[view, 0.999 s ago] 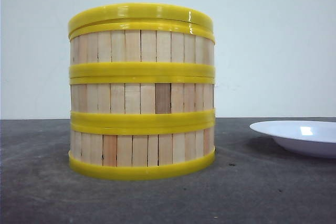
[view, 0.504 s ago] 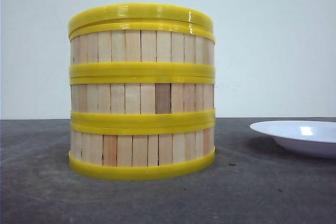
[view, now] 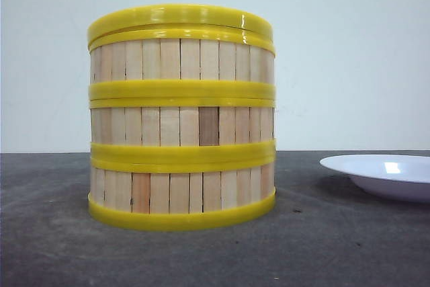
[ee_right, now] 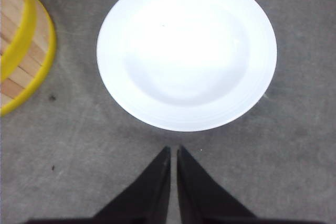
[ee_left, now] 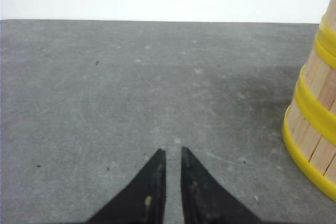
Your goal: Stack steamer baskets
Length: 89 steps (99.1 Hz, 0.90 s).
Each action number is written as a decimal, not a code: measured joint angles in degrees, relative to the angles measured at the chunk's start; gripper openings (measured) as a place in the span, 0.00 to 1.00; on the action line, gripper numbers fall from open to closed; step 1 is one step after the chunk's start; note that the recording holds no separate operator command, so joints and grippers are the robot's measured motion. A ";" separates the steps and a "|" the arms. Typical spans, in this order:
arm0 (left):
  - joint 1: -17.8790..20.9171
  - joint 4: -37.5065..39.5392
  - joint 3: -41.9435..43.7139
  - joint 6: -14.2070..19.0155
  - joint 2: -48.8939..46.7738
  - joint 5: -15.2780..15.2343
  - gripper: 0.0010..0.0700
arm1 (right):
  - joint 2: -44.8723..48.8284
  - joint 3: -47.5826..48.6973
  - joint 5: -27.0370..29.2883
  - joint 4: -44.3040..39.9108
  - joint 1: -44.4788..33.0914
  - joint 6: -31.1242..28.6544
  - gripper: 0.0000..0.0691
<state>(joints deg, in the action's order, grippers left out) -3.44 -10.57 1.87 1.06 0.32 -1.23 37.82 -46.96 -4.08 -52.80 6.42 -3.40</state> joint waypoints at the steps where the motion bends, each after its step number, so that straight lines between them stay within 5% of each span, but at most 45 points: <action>1: 0.00 0.00 0.00 0.00 0.00 0.00 0.02 | -0.44 0.07 0.04 0.04 0.00 0.02 0.02; 18: 0.00 0.00 0.00 0.00 0.00 0.00 0.02 | -9.03 6.49 0.87 10.19 -0.04 0.35 0.02; 54: 0.00 0.00 0.00 0.00 0.00 0.02 0.02 | -30.88 40.37 -3.54 44.74 -3.19 0.61 0.02; 89: 0.00 0.00 0.00 0.00 0.00 0.02 0.02 | -37.62 46.10 1.31 43.06 -2.99 0.68 0.02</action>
<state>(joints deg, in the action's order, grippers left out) -3.44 -10.57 1.87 1.06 0.32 -1.21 0.21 -0.86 -2.76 -9.74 3.42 -2.72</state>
